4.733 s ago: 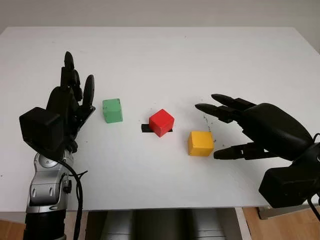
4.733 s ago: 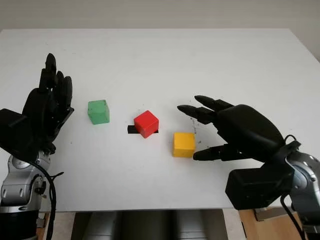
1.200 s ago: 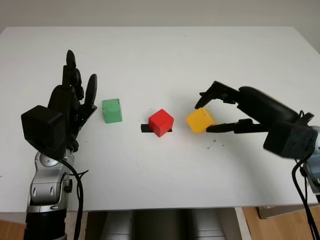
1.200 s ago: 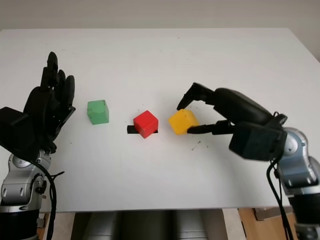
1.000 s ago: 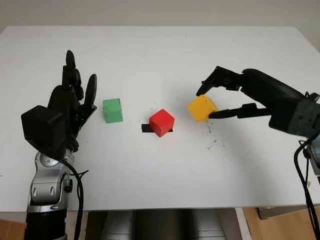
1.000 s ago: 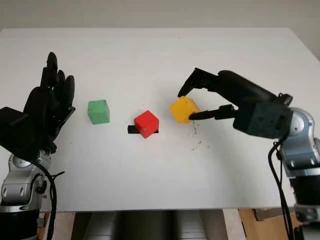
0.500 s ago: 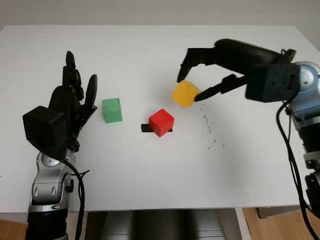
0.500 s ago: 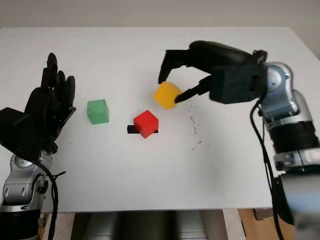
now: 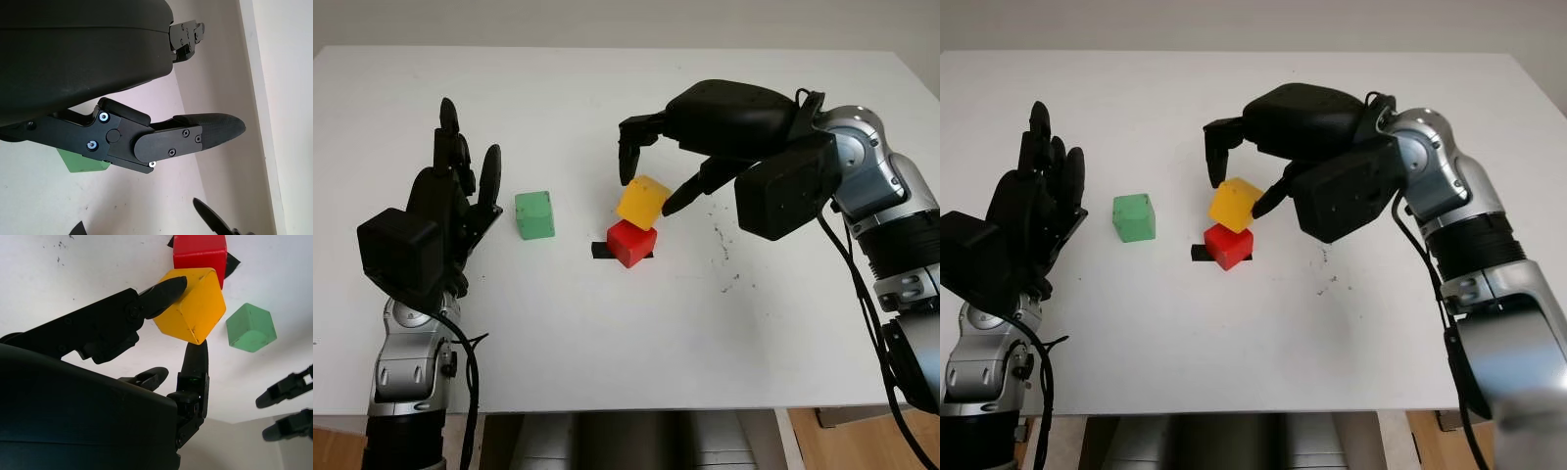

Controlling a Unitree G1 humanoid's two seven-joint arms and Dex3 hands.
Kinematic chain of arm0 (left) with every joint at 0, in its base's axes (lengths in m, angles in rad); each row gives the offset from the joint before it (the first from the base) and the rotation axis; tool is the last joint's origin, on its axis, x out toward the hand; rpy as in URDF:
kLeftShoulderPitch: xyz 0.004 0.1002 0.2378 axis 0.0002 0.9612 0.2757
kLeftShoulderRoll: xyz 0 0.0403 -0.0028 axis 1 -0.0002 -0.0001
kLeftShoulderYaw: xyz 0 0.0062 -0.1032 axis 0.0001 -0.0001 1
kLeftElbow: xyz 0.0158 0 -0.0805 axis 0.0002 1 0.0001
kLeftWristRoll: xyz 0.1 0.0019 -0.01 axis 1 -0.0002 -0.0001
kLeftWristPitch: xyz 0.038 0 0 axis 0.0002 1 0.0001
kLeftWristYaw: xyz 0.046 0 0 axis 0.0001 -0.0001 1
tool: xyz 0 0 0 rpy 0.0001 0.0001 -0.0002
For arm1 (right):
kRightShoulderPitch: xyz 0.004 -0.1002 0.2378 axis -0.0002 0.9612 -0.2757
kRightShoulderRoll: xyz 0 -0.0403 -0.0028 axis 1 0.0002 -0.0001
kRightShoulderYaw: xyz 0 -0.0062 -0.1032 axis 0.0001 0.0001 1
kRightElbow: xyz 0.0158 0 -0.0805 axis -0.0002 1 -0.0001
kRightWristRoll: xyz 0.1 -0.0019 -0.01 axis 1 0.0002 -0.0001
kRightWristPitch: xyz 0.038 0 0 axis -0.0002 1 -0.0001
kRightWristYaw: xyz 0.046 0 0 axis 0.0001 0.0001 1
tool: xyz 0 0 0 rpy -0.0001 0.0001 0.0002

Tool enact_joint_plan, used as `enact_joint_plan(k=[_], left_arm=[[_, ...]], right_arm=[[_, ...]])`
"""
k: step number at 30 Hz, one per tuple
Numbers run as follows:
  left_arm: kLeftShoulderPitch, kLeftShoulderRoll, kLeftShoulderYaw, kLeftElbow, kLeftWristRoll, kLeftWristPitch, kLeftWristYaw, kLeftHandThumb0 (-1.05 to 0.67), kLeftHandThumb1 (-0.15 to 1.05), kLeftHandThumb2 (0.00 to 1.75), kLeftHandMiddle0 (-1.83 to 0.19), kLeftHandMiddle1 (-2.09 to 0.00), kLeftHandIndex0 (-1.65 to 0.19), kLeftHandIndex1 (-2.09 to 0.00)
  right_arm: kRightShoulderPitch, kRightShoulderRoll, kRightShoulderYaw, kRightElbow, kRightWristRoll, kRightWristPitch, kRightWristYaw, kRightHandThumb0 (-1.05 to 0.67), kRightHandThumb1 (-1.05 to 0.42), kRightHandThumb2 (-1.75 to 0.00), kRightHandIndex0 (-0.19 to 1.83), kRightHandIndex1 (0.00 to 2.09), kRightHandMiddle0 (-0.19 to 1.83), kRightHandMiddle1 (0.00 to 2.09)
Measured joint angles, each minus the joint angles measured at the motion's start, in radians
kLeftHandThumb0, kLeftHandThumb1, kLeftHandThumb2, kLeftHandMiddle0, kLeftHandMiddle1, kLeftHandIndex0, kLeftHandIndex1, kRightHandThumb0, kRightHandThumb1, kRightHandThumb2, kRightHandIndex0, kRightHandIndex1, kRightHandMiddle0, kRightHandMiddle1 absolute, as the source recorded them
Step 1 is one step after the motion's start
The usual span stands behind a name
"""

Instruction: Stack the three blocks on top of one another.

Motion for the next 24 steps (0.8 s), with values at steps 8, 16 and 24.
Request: enact_joint_plan(k=[8,16,24], left_arm=[[0.006,0.000,0.000,0.000,0.000,-0.002,0.004,-0.76,1.05,0.57,0.19,0.00,0.19,0.00],[0.016,-0.002,0.000,-0.001,-0.007,-0.002,0.003,-0.76,1.05,0.55,0.19,0.00,0.19,0.00],[0.017,-0.004,0.000,-0.001,-0.010,-0.010,0.003,-0.76,1.05,0.55,0.19,0.00,0.19,0.00]], right_arm=[[-0.023,0.000,0.044,0.044,-0.135,-0.096,-0.139,-0.47,-0.92,-0.05,0.54,0.12,0.51,1.41],[-0.043,-0.002,0.071,0.060,-0.213,-0.122,-0.222,-0.45,-0.91,-0.05,0.54,0.12,0.51,1.43],[-0.049,-0.002,0.080,0.057,-0.219,-0.130,-0.215,-0.45,-0.91,-0.05,0.53,0.12,0.49,1.48]])
